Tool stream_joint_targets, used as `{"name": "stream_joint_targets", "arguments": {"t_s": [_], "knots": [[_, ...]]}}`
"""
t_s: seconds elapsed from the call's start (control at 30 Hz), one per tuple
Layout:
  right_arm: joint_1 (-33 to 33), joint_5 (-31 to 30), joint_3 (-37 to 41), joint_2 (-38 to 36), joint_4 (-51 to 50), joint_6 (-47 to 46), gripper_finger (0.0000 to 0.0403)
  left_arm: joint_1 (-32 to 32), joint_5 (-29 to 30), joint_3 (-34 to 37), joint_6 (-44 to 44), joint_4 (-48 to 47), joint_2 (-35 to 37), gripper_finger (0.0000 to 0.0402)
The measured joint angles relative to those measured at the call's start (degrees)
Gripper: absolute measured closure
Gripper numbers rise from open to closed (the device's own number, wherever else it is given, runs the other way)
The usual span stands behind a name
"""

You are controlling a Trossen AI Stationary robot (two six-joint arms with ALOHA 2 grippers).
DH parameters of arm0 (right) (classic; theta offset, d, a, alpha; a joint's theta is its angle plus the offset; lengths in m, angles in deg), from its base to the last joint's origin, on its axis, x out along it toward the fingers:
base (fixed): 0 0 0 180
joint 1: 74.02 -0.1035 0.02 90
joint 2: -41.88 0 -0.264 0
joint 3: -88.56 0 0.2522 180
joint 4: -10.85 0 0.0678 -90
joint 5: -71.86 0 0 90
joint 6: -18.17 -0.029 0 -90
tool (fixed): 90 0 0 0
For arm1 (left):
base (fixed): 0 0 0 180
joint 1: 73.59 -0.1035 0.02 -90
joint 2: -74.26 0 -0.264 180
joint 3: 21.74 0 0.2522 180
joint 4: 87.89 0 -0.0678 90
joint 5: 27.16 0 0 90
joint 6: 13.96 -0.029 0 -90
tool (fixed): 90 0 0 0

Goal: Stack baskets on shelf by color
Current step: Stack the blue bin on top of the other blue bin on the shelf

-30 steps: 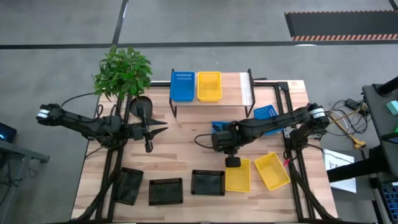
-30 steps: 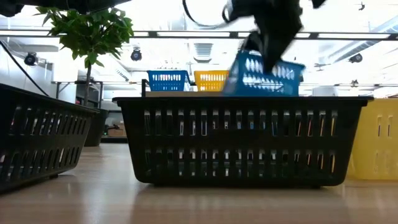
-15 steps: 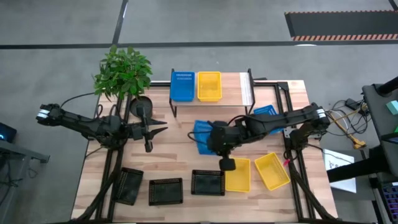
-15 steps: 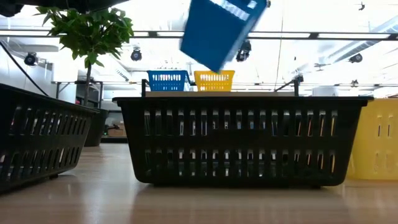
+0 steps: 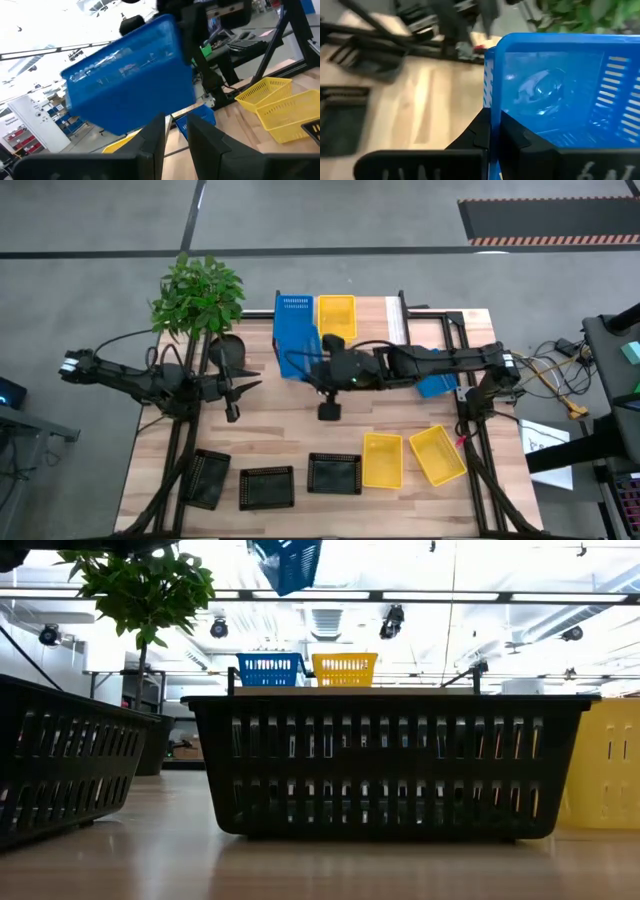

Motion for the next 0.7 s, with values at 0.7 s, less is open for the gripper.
{"name": "stream_joint_targets", "arguments": {"t_s": [0.7], "knots": [[13.69, -1.87, -15.41, 14.37, -2.28, 7.46, 0.0394, 0.02, -0.02, 0.23, -0.01, -0.52, 0.92, 0.0338]]}}
